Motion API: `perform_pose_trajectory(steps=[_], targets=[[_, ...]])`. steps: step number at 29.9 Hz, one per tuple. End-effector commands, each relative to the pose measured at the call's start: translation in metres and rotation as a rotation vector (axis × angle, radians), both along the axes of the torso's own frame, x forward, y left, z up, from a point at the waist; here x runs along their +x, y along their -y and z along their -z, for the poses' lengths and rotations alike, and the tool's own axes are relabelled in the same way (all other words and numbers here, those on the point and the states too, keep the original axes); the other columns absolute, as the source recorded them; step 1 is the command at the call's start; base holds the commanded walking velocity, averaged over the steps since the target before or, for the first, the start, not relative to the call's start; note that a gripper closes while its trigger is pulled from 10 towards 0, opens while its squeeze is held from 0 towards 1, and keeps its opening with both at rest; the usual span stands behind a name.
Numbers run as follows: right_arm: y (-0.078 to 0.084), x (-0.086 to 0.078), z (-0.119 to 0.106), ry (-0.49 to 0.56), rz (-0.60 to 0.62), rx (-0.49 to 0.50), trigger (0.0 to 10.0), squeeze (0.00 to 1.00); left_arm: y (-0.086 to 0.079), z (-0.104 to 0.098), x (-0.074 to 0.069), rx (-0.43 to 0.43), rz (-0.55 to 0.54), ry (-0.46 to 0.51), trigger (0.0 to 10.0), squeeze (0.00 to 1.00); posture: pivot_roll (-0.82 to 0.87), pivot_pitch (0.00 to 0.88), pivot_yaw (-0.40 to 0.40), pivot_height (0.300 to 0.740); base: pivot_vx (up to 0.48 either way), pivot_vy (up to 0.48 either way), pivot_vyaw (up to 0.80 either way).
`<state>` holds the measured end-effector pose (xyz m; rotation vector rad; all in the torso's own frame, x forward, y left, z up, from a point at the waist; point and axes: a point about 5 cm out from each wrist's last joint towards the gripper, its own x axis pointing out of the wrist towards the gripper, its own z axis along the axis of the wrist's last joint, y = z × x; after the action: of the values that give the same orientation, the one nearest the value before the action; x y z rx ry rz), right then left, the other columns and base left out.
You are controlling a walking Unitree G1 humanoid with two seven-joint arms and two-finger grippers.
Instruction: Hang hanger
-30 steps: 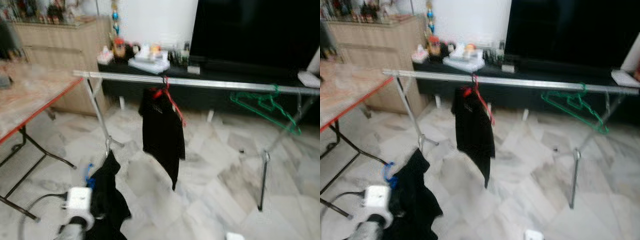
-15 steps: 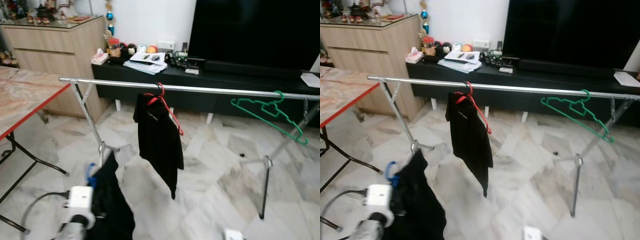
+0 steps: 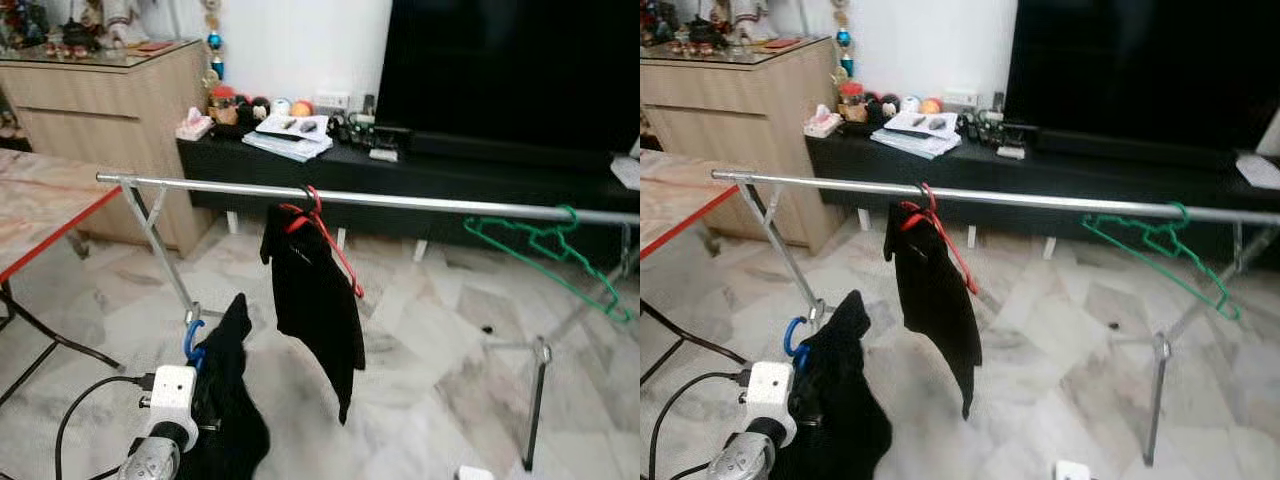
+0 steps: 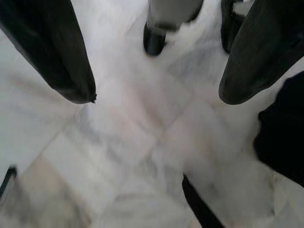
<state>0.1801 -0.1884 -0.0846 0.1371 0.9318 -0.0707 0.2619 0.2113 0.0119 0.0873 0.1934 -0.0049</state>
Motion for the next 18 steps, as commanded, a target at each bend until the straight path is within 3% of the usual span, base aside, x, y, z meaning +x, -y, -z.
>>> perform_pose_trajectory(steps=[1,18], targets=[[-0.010,0.005,-0.001,0.010,-0.015,0.021,10.0,0.00,-0.010,-0.010,0.005,0.014,-0.028,0.042,10.0,0.00,0.15,0.000,-0.037,0.740,0.319,0.000,0.00],[-0.010,0.004,-0.001,0.008,-0.021,0.022,10.0,0.00,-0.012,-0.022,0.016,0.022,-0.028,0.084,10.0,0.00,0.15,0.000,-0.038,0.740,0.326,0.000,0.00]])
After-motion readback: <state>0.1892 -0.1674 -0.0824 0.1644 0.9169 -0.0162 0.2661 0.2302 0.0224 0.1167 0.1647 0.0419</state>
